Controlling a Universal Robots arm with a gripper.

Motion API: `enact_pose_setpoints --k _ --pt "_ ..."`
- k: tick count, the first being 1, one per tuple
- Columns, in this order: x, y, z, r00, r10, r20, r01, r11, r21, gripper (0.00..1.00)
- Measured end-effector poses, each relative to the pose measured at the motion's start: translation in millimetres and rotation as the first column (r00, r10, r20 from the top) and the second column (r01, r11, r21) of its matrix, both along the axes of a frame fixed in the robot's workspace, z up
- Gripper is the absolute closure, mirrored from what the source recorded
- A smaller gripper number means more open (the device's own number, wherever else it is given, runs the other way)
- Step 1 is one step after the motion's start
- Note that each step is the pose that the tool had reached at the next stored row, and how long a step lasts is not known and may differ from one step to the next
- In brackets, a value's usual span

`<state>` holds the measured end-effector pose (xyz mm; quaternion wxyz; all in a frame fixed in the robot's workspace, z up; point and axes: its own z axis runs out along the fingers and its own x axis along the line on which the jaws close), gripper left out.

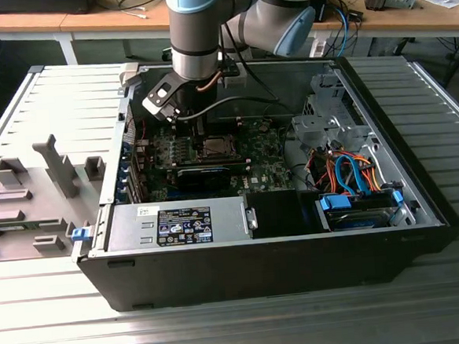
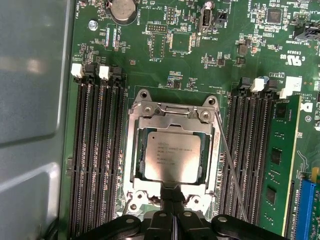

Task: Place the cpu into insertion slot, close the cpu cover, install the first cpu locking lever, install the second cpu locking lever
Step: 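Close the cpu cover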

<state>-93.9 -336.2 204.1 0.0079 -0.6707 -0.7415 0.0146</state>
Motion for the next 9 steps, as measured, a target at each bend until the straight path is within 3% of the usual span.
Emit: enact_pose_setpoints --k 5,9 --pt "0.6 0.0 0.1 1.0000 0.000 -0.0004 0.000 1.0000 0.0001 0.89" --pt "4.0 0.1 3.9 1.0000 0.000 0.0003 0.000 1.0000 0.0004 0.89"
